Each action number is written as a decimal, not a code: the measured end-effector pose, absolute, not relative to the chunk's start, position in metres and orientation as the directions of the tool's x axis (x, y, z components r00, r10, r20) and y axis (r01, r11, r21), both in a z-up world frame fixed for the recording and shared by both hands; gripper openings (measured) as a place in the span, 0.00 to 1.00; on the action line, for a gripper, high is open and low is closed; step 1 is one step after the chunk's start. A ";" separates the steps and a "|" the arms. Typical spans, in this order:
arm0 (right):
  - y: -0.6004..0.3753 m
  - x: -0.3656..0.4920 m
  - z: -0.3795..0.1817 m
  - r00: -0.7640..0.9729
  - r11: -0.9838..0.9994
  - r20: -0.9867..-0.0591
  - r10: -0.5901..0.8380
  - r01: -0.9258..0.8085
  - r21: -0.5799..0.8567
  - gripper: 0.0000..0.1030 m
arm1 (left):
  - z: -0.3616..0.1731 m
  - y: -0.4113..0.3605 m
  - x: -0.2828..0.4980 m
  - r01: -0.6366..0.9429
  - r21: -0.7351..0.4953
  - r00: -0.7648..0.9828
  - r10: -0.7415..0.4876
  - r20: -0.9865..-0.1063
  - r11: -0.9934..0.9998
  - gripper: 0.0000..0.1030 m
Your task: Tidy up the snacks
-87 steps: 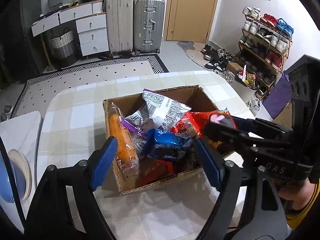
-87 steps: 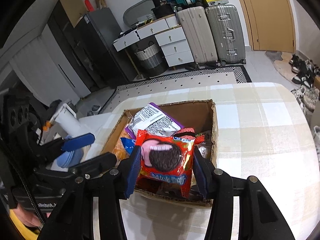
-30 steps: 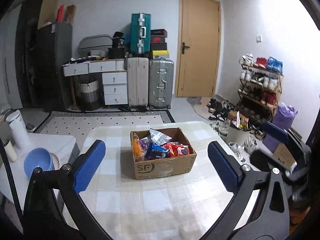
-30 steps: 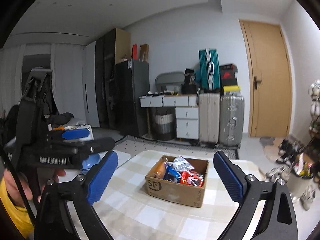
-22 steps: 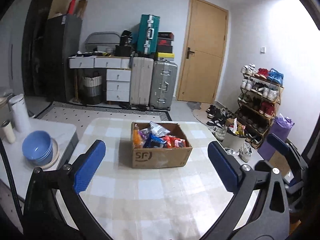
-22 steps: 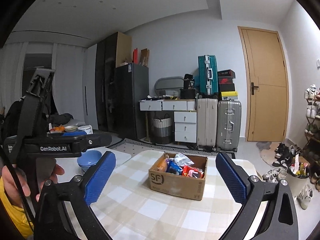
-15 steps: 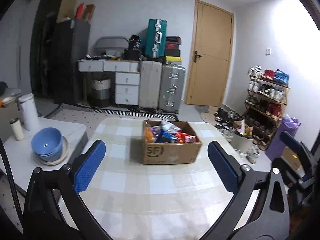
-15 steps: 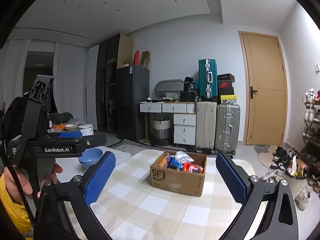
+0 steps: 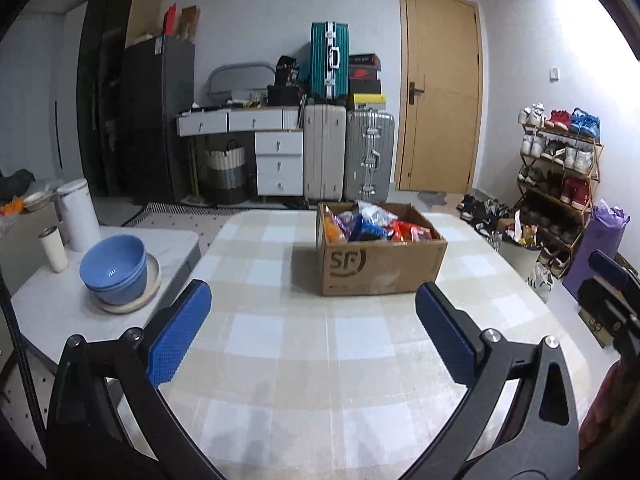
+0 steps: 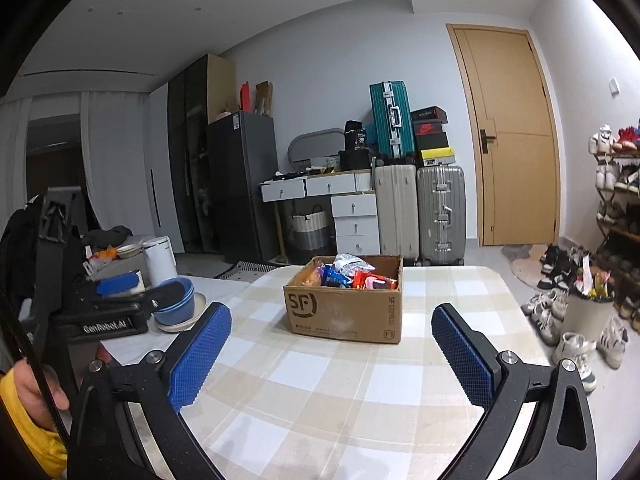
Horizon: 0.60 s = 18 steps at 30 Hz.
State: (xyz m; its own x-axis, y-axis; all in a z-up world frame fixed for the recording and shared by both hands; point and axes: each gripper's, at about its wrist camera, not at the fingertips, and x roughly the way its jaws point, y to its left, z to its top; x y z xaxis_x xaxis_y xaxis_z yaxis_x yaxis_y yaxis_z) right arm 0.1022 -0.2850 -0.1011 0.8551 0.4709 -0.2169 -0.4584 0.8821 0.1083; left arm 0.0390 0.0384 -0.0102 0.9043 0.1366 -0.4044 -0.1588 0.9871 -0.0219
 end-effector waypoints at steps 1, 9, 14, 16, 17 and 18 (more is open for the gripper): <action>-0.285 0.103 -0.102 0.852 0.879 -0.218 0.476 -0.462 0.115 0.99 | -0.013 0.038 0.041 -0.158 -0.027 0.902 0.133 -0.410 0.987 0.99; -0.283 0.102 -0.104 0.843 0.876 -0.236 0.483 -0.469 0.115 0.99 | -0.013 0.031 0.056 -0.150 -0.017 0.904 0.130 -0.408 0.989 0.99; -0.282 0.101 -0.104 0.840 0.874 -0.241 0.486 -0.471 0.118 0.99 | -0.012 0.030 0.057 -0.143 -0.026 0.902 0.120 -0.414 0.989 0.99; -0.282 0.101 -0.104 0.839 0.873 -0.240 0.488 -0.473 0.120 0.99 | -0.014 0.029 0.058 -0.144 -0.024 0.901 0.121 -0.417 0.989 0.99; -0.282 0.102 -0.105 0.835 0.869 -0.243 0.494 -0.479 0.124 0.99 | -0.013 0.030 0.059 -0.141 -0.025 0.900 0.117 -0.420 0.990 0.99; -0.282 0.102 -0.106 0.831 0.867 -0.247 0.498 -0.482 0.127 0.99 | -0.015 0.030 0.060 -0.139 -0.026 0.899 0.115 -0.423 0.990 0.99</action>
State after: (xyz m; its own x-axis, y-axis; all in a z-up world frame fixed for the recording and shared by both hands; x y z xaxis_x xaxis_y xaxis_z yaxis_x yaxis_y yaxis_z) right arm 0.1025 -0.2822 -0.1056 0.8312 0.4980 -0.2472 -0.4818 0.8670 0.1267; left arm 0.0602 0.0299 -0.0146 0.8987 0.1154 -0.4230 -0.1394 0.9899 -0.0259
